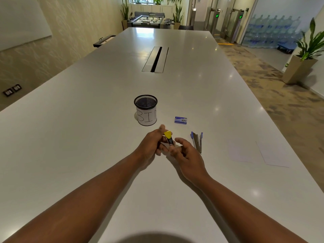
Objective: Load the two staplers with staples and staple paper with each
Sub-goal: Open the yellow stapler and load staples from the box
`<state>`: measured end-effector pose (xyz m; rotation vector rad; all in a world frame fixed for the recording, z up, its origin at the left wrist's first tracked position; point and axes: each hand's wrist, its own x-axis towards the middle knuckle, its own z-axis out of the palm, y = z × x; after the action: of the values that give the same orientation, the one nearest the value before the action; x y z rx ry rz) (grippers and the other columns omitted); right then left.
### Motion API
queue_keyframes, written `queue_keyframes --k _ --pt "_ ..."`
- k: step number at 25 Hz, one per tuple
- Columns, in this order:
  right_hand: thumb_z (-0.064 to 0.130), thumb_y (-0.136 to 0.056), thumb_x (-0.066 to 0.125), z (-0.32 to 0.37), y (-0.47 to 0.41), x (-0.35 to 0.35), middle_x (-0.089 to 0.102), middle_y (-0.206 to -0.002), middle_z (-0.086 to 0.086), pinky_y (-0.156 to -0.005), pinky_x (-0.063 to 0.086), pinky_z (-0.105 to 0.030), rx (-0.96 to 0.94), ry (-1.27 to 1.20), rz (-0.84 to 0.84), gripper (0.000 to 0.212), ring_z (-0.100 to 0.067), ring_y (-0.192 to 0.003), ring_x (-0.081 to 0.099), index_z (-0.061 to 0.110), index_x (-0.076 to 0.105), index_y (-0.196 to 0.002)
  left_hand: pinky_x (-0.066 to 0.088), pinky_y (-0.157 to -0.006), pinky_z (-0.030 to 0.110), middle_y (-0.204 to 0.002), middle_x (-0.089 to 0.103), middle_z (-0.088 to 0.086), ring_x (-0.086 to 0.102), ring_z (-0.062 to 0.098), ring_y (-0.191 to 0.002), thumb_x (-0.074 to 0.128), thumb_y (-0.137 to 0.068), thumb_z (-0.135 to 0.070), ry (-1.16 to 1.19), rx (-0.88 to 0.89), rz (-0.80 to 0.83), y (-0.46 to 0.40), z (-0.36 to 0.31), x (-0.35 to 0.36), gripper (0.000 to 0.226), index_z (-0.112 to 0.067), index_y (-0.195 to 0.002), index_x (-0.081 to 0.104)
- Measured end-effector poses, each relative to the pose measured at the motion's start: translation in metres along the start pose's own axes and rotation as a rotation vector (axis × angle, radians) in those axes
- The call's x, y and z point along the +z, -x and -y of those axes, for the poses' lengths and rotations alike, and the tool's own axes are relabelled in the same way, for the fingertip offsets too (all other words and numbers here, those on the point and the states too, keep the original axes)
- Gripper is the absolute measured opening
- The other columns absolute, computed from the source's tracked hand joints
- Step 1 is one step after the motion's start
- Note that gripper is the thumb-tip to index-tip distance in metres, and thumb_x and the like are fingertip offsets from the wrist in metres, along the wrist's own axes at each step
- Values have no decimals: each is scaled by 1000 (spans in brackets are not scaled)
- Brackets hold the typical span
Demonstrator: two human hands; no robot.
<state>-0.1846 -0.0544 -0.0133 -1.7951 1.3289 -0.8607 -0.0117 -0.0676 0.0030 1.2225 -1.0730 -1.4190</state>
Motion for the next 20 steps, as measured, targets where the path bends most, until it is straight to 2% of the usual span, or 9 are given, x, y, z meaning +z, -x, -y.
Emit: queue_keyframes --k 1,3,6,9,12,15,17,20 --pt "63 -94 54 -1 0 -1 66 -78 26 -73 55 -38 -11 -10 -4 46 1 -77 63 38 56 -132 31 -51 26 -86 68 15 50 14 -62 45 -89 -77 -12 3 2 -1 -1 0 75 -9 -104 72" --pt "64 -95 50 -1 0 0 63 -74 20 -63 48 -32 -41 10 -18 39 -1 -67 57 38 61 -122 33 -51 26 -76 64 13 50 14 -56 42 -82 -87 -49 19 2 -3 -2 2 81 -13 -89 72" --pt "65 -93 36 4 -1 4 60 -66 14 -57 42 -29 -57 143 -33 40 -5 -61 55 34 62 -98 31 -56 36 -67 54 14 42 23 -57 49 -84 -80 -57 38 -49 -7 0 10 78 -3 -81 63" --pt "70 -89 25 7 -5 5 57 -61 9 -57 42 -33 -41 332 -14 49 -9 -58 56 29 52 -84 39 -70 46 -69 59 14 50 28 -68 49 -86 -64 -171 75 -191 -9 4 15 63 -5 -71 63" --pt "75 -91 16 7 -5 7 52 -58 8 -58 47 -38 -104 509 -15 55 -15 -56 55 29 44 -82 44 -73 51 -65 63 7 55 23 -66 42 -95 -55 -249 114 -217 -7 5 13 55 -14 -67 65" --pt "72 -94 13 5 -2 12 47 -56 9 -56 50 -38 -151 567 -34 53 -14 -53 53 29 42 -85 50 -79 55 -65 63 7 57 23 -67 31 -98 -67 -353 118 -200 -3 4 13 68 -17 -65 63" --pt "71 -95 12 5 0 13 47 -57 9 -55 50 -37 -166 587 -43 54 -14 -52 53 28 44 -89 51 -80 55 -65 62 2 57 21 -66 32 -94 -71 -451 125 -223 -2 5 17 64 -20 -65 59" --pt "69 -95 9 5 1 14 47 -59 9 -55 50 -36 -196 592 -41 58 -12 -51 51 25 47 -95 53 -76 53 -64 62 -3 59 19 -64 36 -92 -62 -594 155 -306 -3 8 19 52 -19 -71 57"
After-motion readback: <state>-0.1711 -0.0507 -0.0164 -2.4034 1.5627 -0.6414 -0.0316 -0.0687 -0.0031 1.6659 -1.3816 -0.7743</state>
